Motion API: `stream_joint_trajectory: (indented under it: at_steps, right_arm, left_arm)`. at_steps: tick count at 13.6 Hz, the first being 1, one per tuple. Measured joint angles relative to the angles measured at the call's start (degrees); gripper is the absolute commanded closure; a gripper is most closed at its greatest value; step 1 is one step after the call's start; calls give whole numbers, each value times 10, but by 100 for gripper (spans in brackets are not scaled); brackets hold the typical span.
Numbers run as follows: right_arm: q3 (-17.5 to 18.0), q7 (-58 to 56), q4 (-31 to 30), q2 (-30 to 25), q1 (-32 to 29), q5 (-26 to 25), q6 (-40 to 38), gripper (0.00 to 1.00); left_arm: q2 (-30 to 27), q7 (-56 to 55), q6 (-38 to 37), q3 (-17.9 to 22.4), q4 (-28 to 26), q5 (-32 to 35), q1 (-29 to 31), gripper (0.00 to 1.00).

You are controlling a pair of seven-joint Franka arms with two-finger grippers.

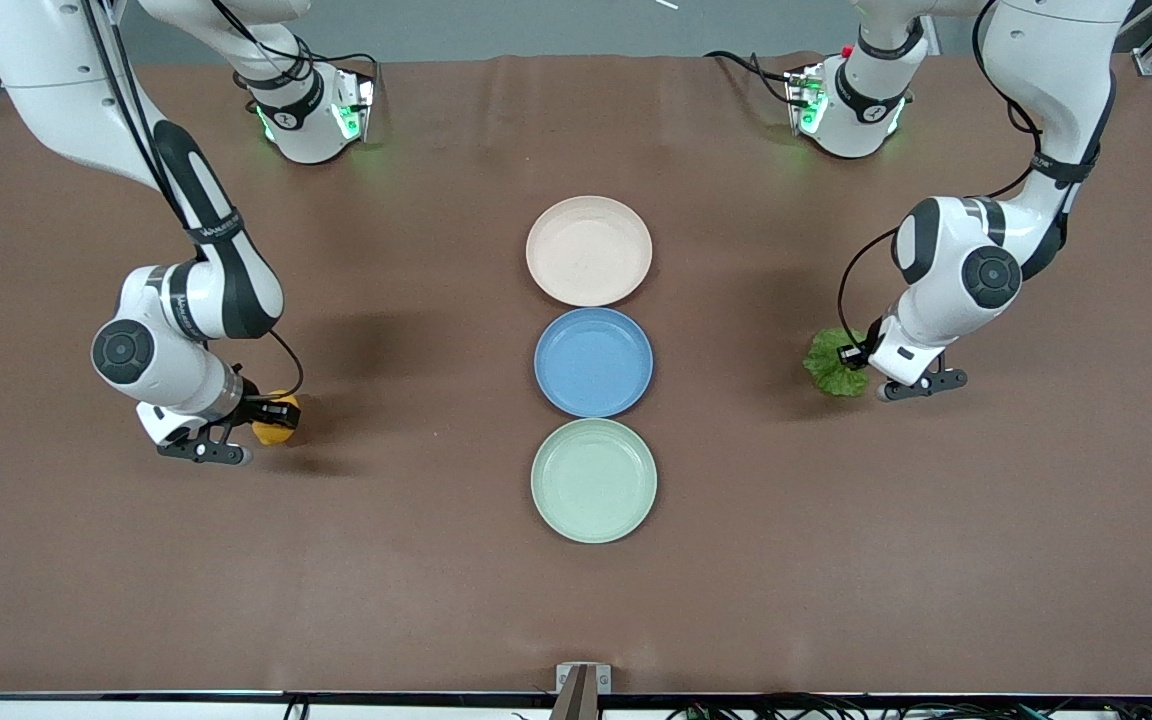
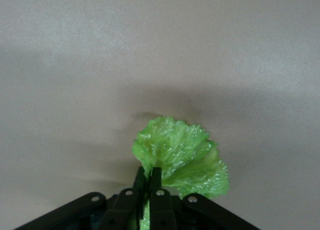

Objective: Pick lemon and lettuce from plates
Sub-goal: 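Lower and release the lemon while the left gripper releases the lettuce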

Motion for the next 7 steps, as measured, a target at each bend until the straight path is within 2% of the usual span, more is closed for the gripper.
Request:
stream_joint_trajectory:
  at_steps: [2, 3, 4, 7]
  right_arm:
    - [1, -4, 1, 8, -1, 0, 27, 97]
    - [3, -5, 1, 12, -1, 0, 38, 74]
    - [3, -8, 1, 13, -1, 0, 41, 1]
    - [4, -24, 9, 19, -1, 0, 42, 0]
  left_arm:
    - [-2, 0, -1, -3, 10, 0, -1, 0]
    - [-6, 0, -17, -4, 22, 0, -2, 0]
    - [-13, 0, -56, -4, 41, 0, -2, 0]
    - [-51, 4, -230, -3, 125, 1, 0, 0]
